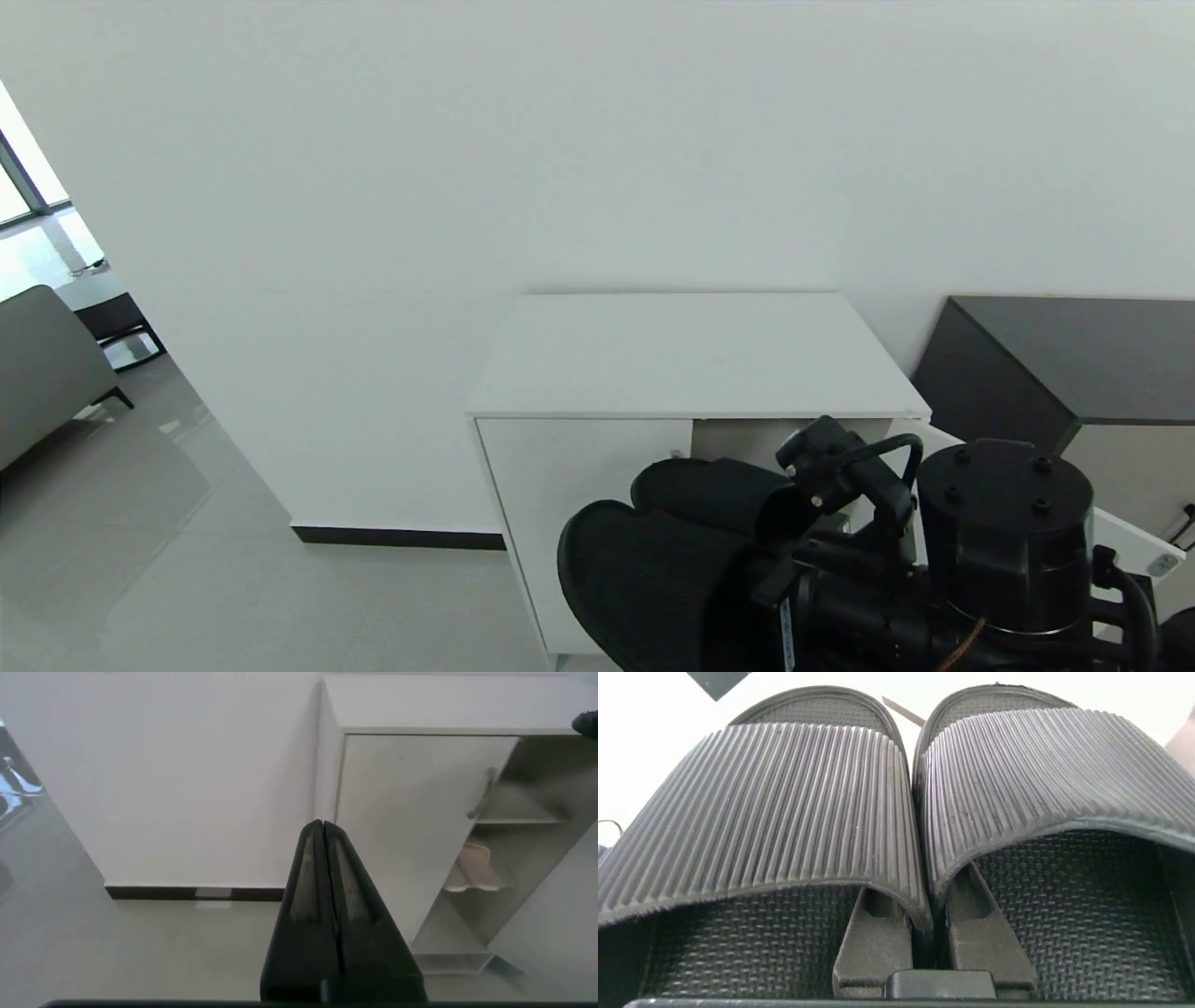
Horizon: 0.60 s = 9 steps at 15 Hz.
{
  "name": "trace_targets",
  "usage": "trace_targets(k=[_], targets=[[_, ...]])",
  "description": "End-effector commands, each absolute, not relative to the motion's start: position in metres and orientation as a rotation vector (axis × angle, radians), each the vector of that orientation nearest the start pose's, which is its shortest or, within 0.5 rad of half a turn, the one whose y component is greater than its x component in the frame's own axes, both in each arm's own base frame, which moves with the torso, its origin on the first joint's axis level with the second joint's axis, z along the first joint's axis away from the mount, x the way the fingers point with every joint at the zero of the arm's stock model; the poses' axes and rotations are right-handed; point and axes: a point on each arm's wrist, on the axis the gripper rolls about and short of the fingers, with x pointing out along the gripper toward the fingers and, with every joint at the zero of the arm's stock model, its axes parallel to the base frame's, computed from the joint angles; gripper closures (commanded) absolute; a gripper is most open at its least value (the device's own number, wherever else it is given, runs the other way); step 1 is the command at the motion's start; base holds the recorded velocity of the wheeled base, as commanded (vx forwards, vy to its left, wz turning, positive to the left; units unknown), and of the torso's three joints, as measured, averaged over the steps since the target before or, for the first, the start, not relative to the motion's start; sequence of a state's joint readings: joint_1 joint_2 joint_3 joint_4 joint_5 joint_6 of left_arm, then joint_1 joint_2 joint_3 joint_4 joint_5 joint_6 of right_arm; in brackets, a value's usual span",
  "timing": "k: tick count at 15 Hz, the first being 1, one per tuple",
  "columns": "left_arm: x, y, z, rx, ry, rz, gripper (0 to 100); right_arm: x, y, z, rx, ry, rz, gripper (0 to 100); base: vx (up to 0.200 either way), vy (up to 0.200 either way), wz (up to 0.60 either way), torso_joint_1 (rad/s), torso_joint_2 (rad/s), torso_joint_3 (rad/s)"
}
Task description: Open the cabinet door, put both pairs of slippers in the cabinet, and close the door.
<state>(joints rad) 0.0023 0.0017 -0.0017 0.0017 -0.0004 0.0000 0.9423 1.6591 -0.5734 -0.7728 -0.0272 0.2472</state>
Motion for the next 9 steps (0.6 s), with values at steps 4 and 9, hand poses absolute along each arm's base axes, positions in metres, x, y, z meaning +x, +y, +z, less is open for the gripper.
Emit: trace_targets(k=[4, 9], targets=[[-0.0228, -0.0001, 0.0758, 0.0, 0.002, 0.003, 100, 0.16, 0.2196, 0.1442, 0.082, 0.386, 0.867, 100, 0.0, -0.2, 0.0, 0.004, 0.0, 0.001], [-0.0228, -0.0001, 0.0758, 0.0, 0.002, 0.003, 100, 0.1594, 0.2197, 0.1385, 0.08, 0.392, 0.875, 100, 0.0, -0.2, 0.0, 0.005, 0.0, 0.002]])
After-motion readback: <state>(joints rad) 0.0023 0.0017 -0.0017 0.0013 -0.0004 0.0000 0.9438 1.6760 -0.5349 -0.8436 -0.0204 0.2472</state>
